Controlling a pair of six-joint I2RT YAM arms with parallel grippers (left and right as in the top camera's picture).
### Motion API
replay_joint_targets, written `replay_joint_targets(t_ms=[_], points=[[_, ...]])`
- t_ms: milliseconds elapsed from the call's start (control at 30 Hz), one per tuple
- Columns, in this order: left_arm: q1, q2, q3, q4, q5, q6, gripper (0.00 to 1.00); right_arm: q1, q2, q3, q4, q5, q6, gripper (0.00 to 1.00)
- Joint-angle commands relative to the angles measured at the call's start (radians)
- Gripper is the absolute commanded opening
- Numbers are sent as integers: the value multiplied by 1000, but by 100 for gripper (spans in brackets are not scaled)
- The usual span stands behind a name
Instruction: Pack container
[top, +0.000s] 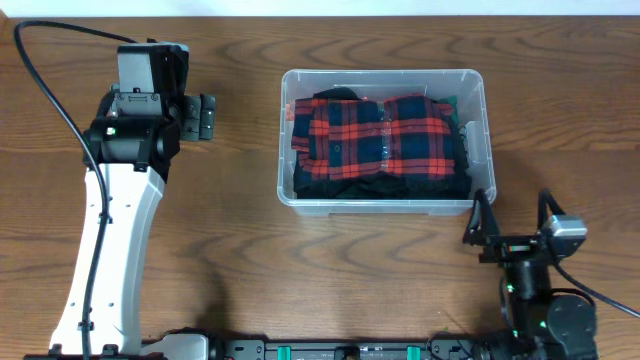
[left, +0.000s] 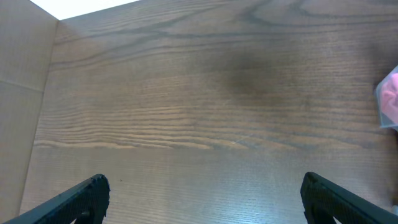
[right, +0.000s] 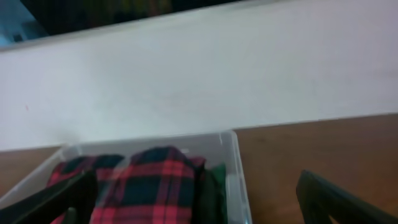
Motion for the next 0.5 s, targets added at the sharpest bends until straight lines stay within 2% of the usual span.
replay_joint_targets(t_ms=[0,467], points=[[4,-9,11,-3,-8,-5,98,6,-44,-88,70,-13,11,99],[4,-9,11,-3,-8,-5,98,-95,-70,-223,179,-109,-43,99]])
